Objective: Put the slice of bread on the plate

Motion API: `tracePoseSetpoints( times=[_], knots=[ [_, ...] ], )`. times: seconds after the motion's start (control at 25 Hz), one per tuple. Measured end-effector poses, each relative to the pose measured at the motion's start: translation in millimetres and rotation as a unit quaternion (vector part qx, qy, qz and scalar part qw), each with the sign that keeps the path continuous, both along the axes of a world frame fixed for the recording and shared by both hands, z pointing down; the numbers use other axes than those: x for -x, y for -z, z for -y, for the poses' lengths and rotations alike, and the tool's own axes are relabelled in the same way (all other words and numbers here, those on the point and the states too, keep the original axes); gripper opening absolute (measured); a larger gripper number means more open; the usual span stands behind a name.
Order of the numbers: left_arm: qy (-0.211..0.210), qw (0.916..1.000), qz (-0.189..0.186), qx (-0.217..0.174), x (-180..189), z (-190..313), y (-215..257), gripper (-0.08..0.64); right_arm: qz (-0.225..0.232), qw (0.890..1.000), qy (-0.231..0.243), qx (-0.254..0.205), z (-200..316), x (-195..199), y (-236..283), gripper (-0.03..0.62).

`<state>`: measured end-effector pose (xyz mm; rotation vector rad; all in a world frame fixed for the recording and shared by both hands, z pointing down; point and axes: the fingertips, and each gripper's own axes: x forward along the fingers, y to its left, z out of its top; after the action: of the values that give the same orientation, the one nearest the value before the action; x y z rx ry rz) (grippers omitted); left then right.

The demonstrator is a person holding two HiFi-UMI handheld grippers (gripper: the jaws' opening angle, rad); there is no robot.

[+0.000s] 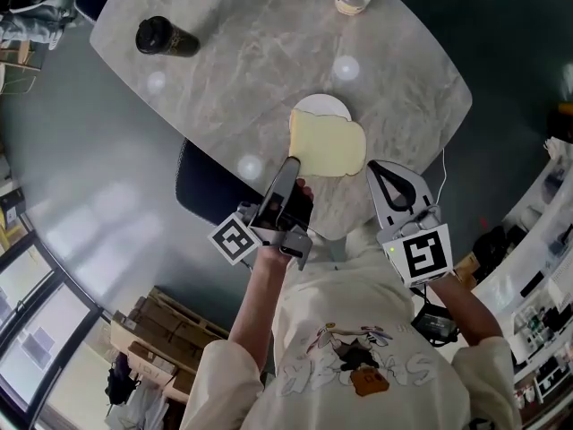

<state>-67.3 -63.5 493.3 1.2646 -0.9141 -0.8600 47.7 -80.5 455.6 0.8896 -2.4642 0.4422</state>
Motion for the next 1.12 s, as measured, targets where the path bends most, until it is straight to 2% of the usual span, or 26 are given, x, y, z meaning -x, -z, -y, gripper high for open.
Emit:
tracePoseSetpoints(
  times=[0.4, 0.56, 0.84, 1.12],
  knots=[
    [-0.009, 0.9991, 0.031, 0.026, 0.5, 6.0, -44.4, 0.094, -0.035, 0.999, 0.001, 0.018, 10.1, -6.2, -48.0, 0.005],
    [-0.010, 0.9985, 0.037, 0.039, 2.8, 6.9, -58.6, 0.094, -0.053, 0.999, 0.000, 0.005, 17.5, -6.7, -62.3, 0.005],
    [-0.020, 0.9974, 0.047, 0.050, -1.0, 14.4, -85.0, 0.094, -0.056, 0.998, 0.014, 0.021, 24.2, 5.9, -90.7, 0.005],
    [-0.035, 0.9944, 0.074, 0.067, -4.3, 8.7, -115.4, 0.094, -0.067, 0.997, 0.014, 0.037, 13.0, 9.3, -125.5, 0.005]
  ],
)
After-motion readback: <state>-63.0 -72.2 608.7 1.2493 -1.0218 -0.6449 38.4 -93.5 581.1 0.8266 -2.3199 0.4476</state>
